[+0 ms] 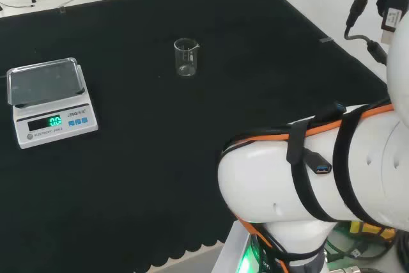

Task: Pick up the beaker.

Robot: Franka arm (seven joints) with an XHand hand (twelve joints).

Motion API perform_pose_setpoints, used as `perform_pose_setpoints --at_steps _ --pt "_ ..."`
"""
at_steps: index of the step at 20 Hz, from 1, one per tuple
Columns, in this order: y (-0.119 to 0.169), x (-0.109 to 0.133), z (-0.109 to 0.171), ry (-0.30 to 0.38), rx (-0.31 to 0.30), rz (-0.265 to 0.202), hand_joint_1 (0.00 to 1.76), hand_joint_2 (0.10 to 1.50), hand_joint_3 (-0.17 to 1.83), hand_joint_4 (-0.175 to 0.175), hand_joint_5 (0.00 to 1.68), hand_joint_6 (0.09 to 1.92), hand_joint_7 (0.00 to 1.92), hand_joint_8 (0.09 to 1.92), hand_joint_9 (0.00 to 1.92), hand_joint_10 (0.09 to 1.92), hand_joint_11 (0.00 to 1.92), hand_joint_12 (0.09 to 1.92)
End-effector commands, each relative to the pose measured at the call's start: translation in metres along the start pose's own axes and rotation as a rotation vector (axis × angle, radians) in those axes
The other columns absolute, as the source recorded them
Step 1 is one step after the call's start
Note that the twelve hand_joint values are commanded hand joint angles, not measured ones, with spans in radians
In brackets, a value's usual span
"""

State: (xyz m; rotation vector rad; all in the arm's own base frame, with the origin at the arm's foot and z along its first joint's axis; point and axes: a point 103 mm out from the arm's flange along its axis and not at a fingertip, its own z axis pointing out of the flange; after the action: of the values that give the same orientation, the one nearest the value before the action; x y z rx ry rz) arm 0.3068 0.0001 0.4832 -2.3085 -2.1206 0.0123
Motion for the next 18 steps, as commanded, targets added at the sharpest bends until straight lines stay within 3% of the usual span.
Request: perform_pose_setpoints --at_steps 1,4,8,9,14,18 --pt "0.004 0.008 0.004 0.005 -0.001 -0.014 0.55 0.58 0.43 0.000 0.16 0.30 0.37 0.72 0.31 0.81 0.07 1.48" --pt "0.012 0.009 0.010 0.036 0.008 -0.026 0.55 0.65 0.27 0.000 0.20 0.16 0.36 0.72 0.29 0.83 0.02 1.56" --pt "0.028 0.010 0.025 0.055 0.006 -0.017 0.55 0.67 0.23 0.000 0.22 0.12 0.35 0.72 0.29 0.84 0.01 1.57" --pt "0.035 -0.004 0.034 0.052 0.010 -0.007 0.55 0.68 0.23 0.000 0.21 0.12 0.35 0.72 0.29 0.84 0.01 1.57" --pt "0.089 -0.062 0.125 0.117 0.080 0.041 0.57 0.68 0.22 0.001 0.20 0.10 0.33 0.72 0.29 0.84 0.02 1.57" --pt "0.115 -0.078 0.177 0.129 0.081 0.084 0.58 0.68 0.22 0.001 0.18 0.09 0.32 0.71 0.29 0.84 0.01 1.57"
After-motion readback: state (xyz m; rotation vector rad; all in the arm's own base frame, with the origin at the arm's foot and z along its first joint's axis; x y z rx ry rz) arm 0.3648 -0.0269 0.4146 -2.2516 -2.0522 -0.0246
